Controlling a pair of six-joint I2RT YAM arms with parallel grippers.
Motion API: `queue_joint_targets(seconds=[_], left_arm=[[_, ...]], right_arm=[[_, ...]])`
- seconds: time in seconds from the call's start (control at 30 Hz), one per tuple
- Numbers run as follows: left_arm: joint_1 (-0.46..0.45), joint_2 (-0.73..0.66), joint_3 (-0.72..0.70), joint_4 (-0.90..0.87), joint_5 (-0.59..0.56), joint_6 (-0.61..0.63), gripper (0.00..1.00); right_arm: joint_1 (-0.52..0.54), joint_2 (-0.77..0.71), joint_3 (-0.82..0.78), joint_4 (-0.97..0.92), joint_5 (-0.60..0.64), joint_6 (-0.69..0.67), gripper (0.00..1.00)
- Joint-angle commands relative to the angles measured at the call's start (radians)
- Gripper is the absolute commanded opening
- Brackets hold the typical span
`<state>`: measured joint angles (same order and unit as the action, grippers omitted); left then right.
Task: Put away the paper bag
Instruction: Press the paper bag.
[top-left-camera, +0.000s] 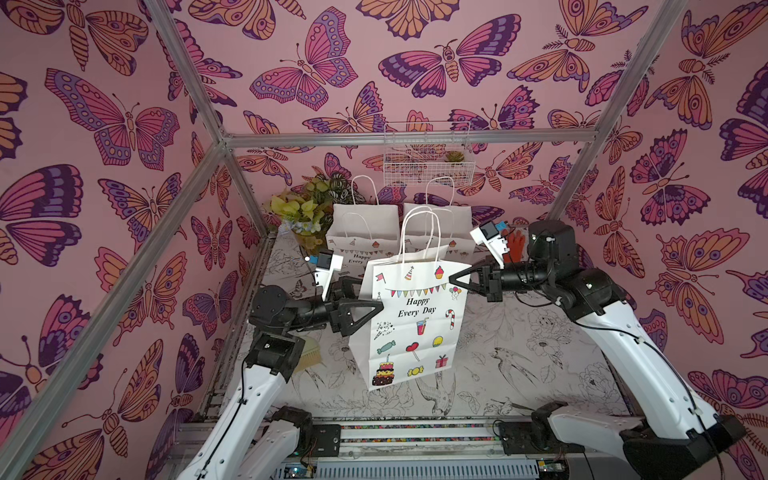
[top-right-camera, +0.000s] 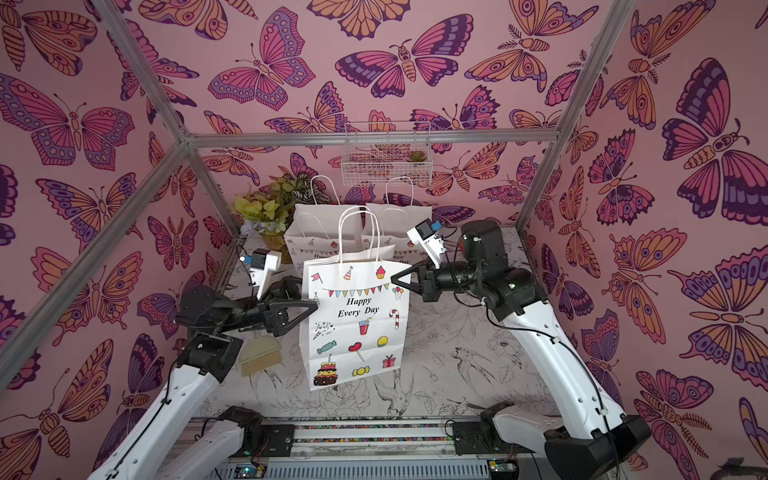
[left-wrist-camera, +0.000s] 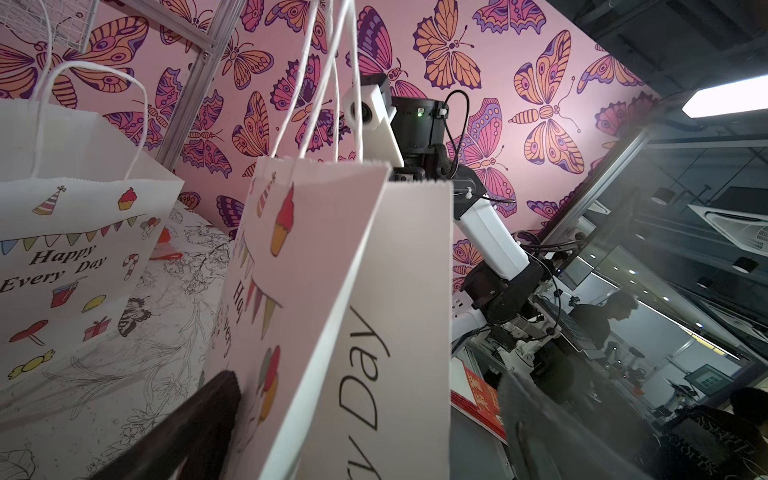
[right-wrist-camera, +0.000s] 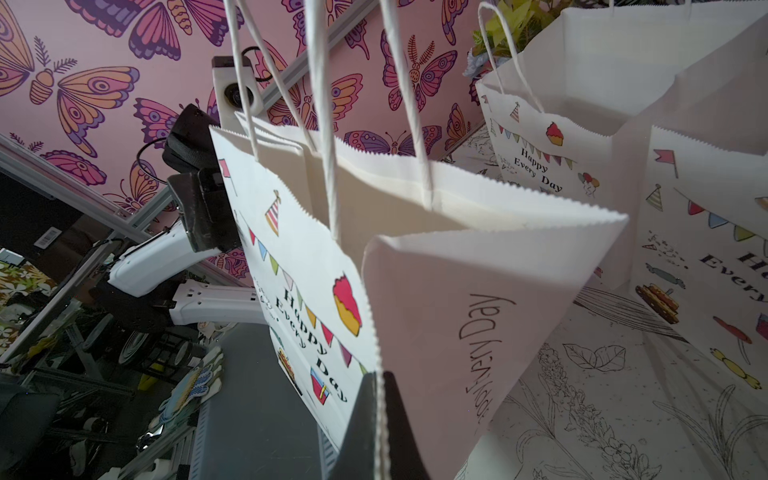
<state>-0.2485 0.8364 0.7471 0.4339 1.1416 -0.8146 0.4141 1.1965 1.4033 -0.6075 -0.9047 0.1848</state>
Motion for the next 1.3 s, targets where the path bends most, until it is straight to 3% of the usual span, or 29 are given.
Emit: queue_joint_targets(seconds=[0.0, 0.3, 0.5, 0.73, 1.03, 1.27], left_arm=[[-0.015, 0.000, -0.014, -0.051, -0.007, 0.072, 0.96], [-0.055, 0.030, -0.002, -0.142, -0.047, 0.156, 0.65], [-0.062, 0.030, 0.005, -0.217, -0.086, 0.210, 0.60], [-0.075, 0.029, 0.005, -0.231, -0.114, 0.228, 0.47], [-0.082, 0.020, 0.007, -0.232, -0.135, 0.230, 0.47], [-0.098, 0.021, 0.011, -0.223, -0.137, 0.231, 0.30]], right_arm=[[0.017, -0.014, -0.032, 0.077, 0.062, 0.046, 0.00], [0.076, -0.045, -0.053, 0.124, 0.134, 0.086, 0.00], [0.089, -0.080, -0.079, 0.152, 0.156, 0.116, 0.00], [0.110, -0.113, -0.104, 0.186, 0.165, 0.155, 0.00], [0.118, -0.134, -0.128, 0.184, 0.187, 0.159, 0.00], [0.121, -0.145, -0.142, 0.199, 0.199, 0.170, 0.00]])
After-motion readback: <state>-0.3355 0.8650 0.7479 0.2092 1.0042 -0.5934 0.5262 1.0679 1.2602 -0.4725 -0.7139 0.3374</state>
